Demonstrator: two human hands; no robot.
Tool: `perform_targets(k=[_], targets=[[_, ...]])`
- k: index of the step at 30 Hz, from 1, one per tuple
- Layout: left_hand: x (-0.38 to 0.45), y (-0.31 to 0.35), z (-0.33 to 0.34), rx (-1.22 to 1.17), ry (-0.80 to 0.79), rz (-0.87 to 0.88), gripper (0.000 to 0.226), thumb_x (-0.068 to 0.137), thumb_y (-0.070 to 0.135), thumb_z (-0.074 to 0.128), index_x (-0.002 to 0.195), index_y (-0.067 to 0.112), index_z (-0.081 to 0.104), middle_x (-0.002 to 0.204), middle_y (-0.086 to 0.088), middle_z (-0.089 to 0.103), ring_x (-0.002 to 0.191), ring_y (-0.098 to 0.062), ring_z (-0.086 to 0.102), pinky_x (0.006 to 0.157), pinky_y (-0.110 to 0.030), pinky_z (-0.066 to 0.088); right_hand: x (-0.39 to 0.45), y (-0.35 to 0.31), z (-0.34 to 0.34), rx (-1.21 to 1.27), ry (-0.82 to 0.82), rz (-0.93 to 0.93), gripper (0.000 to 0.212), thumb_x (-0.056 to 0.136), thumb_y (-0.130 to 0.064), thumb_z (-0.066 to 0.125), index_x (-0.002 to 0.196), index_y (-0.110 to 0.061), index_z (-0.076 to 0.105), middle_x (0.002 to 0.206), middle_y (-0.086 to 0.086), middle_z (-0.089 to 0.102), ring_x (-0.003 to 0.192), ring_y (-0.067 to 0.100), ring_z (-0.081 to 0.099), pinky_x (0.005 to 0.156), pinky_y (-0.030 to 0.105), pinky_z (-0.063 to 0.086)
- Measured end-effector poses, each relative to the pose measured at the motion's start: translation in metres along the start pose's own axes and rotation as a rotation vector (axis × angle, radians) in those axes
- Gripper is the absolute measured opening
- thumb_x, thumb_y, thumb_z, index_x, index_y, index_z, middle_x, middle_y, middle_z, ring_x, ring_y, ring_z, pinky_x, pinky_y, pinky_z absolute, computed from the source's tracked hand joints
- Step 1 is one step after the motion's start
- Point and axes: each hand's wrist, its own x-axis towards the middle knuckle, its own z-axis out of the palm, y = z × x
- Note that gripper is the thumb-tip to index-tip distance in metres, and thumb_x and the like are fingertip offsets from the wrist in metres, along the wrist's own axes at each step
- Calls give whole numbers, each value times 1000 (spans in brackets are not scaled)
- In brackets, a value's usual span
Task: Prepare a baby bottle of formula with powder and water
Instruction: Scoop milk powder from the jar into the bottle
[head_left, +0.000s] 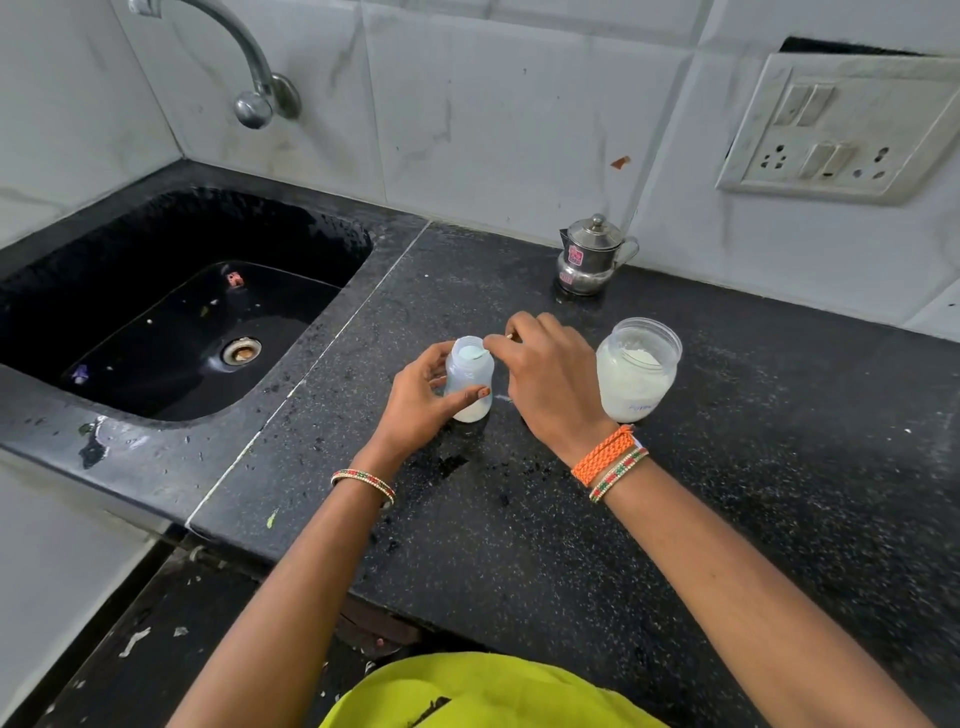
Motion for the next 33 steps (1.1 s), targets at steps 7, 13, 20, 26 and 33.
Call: perform_targets(k=[7, 13, 20, 26, 33], targets=[[-2, -1, 1, -7, 11, 0, 54, 73, 19, 79, 120, 22, 53, 115, 5, 65, 108, -8, 61, 92, -21, 47, -2, -2, 7, -33, 85, -1, 35, 78, -6, 38, 84, -18, 70, 73, 2, 59, 65, 22, 54, 54, 30, 36], [-1, -2, 2, -5, 6, 1, 55, 74, 19, 79, 122, 21, 52, 117, 4, 64, 109, -8, 60, 94, -21, 47, -3, -3, 9, 4, 157, 35, 38, 79, -4, 36, 87, -16, 71, 76, 5, 59, 66, 23, 52, 51, 30, 38], [-2, -3, 1, 3, -4, 3, 56, 74, 20, 79, 123, 19, 52, 118, 3, 64, 110, -9, 60, 96, -26, 48, -11, -2, 11, 41, 172, 34, 40, 80, -7, 35, 90, -14, 72, 81, 8, 62, 65, 24, 56, 52, 29, 39], [-3, 0, -1, 27, -25, -12, 58, 75, 19, 78, 126, 18, 50, 122, 2, 62, 111, -8, 59, 98, -25, 46, -17, -2, 14, 147, 235, 132, 32, 82, -1, 46, 97, -13, 71, 90, 10, 64, 72, 26, 59, 55, 32, 46], [-10, -2, 1, 146, 5, 13, 88, 72, 34, 79, 143, 20, 29, 145, 6, 40, 131, -10, 41, 108, -29, 35, -13, 19, 9, 731, 316, 716, 26, 95, -2, 43, 98, -11, 68, 90, 5, 61, 80, 14, 55, 68, 23, 38]])
